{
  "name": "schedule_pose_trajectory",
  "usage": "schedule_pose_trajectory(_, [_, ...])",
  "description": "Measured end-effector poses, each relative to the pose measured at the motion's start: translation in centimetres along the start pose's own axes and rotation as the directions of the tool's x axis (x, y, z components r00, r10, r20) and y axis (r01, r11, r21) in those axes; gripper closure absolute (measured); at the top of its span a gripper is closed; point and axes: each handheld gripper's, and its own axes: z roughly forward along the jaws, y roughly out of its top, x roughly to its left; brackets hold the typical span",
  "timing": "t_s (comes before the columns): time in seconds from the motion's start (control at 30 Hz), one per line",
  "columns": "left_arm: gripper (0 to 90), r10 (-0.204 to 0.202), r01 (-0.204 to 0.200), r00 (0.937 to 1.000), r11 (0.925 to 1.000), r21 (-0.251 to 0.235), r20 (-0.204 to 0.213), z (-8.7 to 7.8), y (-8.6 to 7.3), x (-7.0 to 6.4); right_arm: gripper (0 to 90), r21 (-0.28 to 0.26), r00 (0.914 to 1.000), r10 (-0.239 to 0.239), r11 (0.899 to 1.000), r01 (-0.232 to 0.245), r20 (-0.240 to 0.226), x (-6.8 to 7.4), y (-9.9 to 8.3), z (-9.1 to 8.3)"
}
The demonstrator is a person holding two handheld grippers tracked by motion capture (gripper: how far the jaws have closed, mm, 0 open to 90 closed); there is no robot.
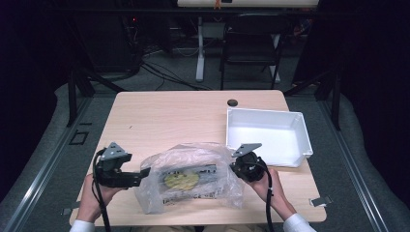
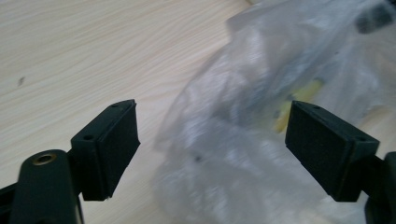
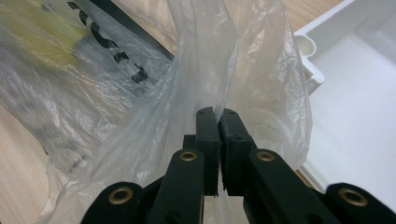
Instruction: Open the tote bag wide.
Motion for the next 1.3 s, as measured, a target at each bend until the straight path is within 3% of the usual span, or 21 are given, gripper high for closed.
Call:
schedule_pose_trajectory(0.07, [15.4,0.031,-0.031,0.9994,0.9990,0.031,0.018,0.8,0.4,-0.8,88.0,0.000,1.0000,-0.001,1.000,0.001,-0.003,0.1,0.0,0.1])
schedule_pose_trajectory(0.17, [17.8,0.099,-0.093,0.9943,0.9886,0.118,-0.040,2.7,0.2,-1.5,87.9,0.004,0.9999,-0.009,1.000,0.009,-0.006,0.1,0.0,0.2])
schedule_pose_trajectory(0.27, [37.6,0.118,-0.099,0.9873,0.9804,0.170,-0.106,4.1,-0.4,-1.3,88.0,0.009,1.0000,-0.008,1.000,0.008,0.005,0.1,0.0,0.4])
schedule_pose_trajectory(0.37, [58.5,0.104,-0.078,0.9844,0.9809,0.178,-0.142,4.7,-0.9,-0.4,88.1,0.017,0.9999,-0.005,1.000,0.005,0.009,-0.1,0.1,0.7])
schedule_pose_trajectory(0.57, [80.8,0.079,-0.054,0.9873,0.9823,0.180,-0.138,5.4,-1.3,0.7,88.1,0.058,0.9994,0.002,0.998,-0.004,0.035,-0.4,0.1,1.5])
schedule_pose_trajectory(0.87, [85.6,0.115,-0.074,0.9758,0.9737,0.215,-0.186,6.7,-1.1,0.8,86.1,0.109,0.9967,-0.007,0.994,-0.002,0.081,-0.4,0.0,2.0])
schedule_pose_trajectory(0.93, [85.6,0.111,-0.071,0.9764,0.9752,0.210,-0.185,6.9,-1.0,0.9,77.1,0.085,0.9967,-0.010,0.996,0.004,0.080,-0.4,0.3,1.2])
schedule_pose_trajectory(0.97, [85.6,0.110,-0.070,0.9765,0.9758,0.207,-0.186,6.9,-0.9,0.9,77.1,0.085,0.9967,-0.010,0.996,0.004,0.080,-0.4,0.3,1.2])
schedule_pose_trajectory(1.07, [85.5,0.104,-0.067,0.9774,0.9779,0.198,-0.184,7.0,-0.7,0.9,62.0,-0.012,0.9981,0.006,1.000,-0.005,0.061,-0.2,1.1,-0.7])
schedule_pose_trajectory(1.17, [85.5,0.099,-0.063,0.9779,0.9789,0.195,-0.184,7.2,-0.5,0.8,48.5,-0.118,0.9996,0.005,0.993,-0.001,0.028,0.3,2.1,-2.9])
schedule_pose_trajectory(1.2, [85.3,0.101,-0.064,0.9780,0.9786,0.195,-0.183,7.2,-0.5,0.8,40.8,-0.126,0.9998,-0.002,0.992,-0.001,-0.019,0.9,2.7,-3.1])
schedule_pose_trajectory(1.27, [85.3,0.101,-0.064,0.9767,0.9792,0.193,-0.189,7.3,-0.4,0.8,38.2,-0.109,0.9996,-0.012,0.994,0.010,-0.024,1.3,2.9,-2.6])
schedule_pose_trajectory(1.3, [85.2,0.101,-0.064,0.9768,0.9792,0.193,-0.189,7.4,-0.3,0.8,37.6,-0.061,0.9991,-0.030,0.998,0.028,-0.031,1.6,3.1,-1.8])
